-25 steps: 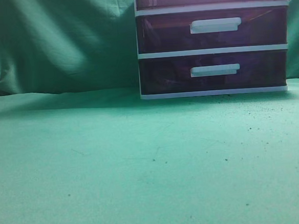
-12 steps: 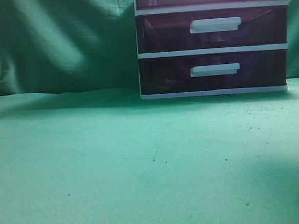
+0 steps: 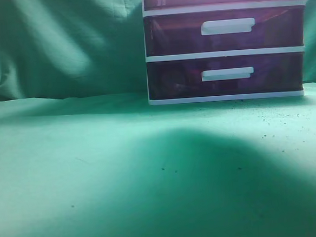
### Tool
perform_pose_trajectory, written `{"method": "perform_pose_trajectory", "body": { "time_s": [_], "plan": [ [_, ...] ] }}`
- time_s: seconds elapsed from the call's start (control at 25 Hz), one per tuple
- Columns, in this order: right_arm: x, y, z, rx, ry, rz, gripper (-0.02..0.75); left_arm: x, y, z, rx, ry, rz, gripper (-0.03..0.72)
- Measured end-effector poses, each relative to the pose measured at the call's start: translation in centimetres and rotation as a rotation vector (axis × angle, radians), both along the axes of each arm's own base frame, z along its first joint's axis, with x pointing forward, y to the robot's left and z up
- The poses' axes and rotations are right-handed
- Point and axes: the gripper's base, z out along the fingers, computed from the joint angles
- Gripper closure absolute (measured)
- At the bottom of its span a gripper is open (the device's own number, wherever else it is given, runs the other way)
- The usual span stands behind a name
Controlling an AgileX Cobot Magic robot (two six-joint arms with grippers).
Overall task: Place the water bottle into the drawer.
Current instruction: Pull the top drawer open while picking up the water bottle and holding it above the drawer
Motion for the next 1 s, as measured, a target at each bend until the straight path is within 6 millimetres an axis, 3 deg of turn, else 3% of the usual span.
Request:
{"method": "perform_pose_trajectory", "body": {
  "time_s": [0.36,0.6,0.72,0.76,1.0],
  "plan": [
    [3.6,0.6,-1.9,-0.105,0.019,0.008,0.379,0.0,0.0,0.0,0.002,0.006,0.001,0.407],
    [4.3,0.8,-1.8,-0.109,0.009,0.009,0.379,-0.2,0.1,-0.2,0.013,0.03,0.007,0.407],
    [4.4,0.9,-1.7,-0.112,-0.013,0.019,0.607,-0.2,0.2,-0.3,0.016,0.037,0.009,0.407],
    [4.4,0.9,-1.6,-0.114,-0.021,0.021,0.652,-0.2,0.2,-0.3,0.016,0.037,0.009,0.407],
    [4.3,0.9,-1.7,-0.131,-0.023,0.023,0.65,-0.3,0.2,-0.3,0.03,0.042,-0.001,0.407]
  ]
}}
